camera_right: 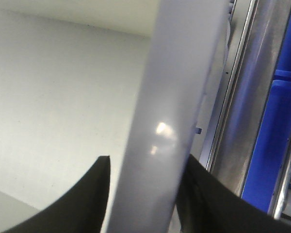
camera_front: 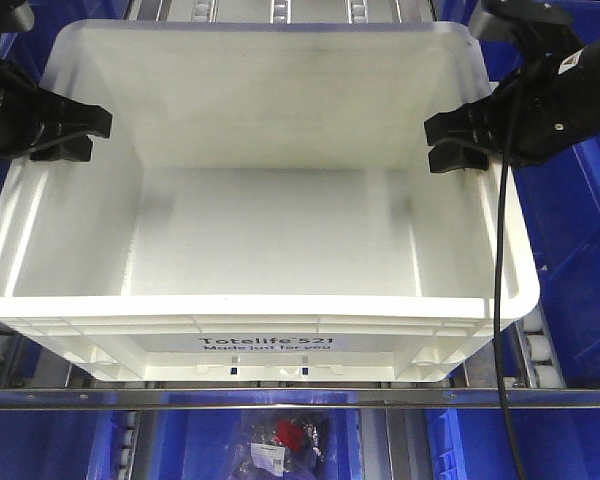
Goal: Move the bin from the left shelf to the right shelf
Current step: 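Lift the tote with both grippers and draw it off the shelf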
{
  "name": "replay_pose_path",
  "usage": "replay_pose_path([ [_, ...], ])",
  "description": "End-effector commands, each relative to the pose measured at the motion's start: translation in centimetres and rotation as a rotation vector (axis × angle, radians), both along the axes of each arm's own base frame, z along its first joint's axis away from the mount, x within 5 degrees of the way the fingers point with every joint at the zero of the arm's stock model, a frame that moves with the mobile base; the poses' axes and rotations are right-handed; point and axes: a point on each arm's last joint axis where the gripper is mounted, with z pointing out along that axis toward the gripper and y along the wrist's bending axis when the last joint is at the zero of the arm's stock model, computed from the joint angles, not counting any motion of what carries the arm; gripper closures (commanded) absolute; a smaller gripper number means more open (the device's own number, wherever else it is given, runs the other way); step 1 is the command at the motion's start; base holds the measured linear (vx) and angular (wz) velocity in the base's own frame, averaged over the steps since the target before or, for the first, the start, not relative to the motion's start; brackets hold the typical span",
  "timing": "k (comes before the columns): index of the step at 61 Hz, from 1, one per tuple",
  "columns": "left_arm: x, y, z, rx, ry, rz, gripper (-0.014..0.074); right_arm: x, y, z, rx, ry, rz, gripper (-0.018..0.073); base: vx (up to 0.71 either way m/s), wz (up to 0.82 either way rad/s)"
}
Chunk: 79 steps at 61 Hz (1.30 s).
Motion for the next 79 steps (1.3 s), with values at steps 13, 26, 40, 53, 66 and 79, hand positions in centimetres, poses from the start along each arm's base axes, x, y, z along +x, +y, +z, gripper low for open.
replay_pose_path([
  [13, -1.9, 0.2, 4.3, -0.033, -0.192, -0.017, 0.0605, -1.5, -0.5, 4.3, 0.039, -0.186, -0.019, 0.0564, 0.0, 0.0],
  [26, -2.0, 0.2, 4.4, -0.033, -0.196, -0.017, 0.0605, -1.6, -0.5, 4.4, 0.04, -0.188, -0.019, 0.0564, 0.0, 0.0],
  [40, -1.8, 0.2, 4.6, -0.039, -0.227, -0.012, 0.0605, -1.5, -0.5, 4.5, 0.041, -0.196, -0.022, 0.0564, 0.0, 0.0],
  [53, -1.8, 0.2, 4.6, -0.039, -0.228, -0.012, 0.0605, -1.6, -0.5, 4.4, 0.04, -0.189, -0.019, 0.0564, 0.0, 0.0],
  [66, -1.8, 0.2, 4.6, -0.039, -0.228, -0.012, 0.0605, -1.6, -0.5, 4.4, 0.04, -0.189, -0.019, 0.0564, 0.0, 0.0],
  [79, -1.8, 0.2, 4.6, -0.039, -0.228, -0.012, 0.0605, -1.6, -0.5, 4.4, 0.04, -0.189, -0.019, 0.0564, 0.0, 0.0],
])
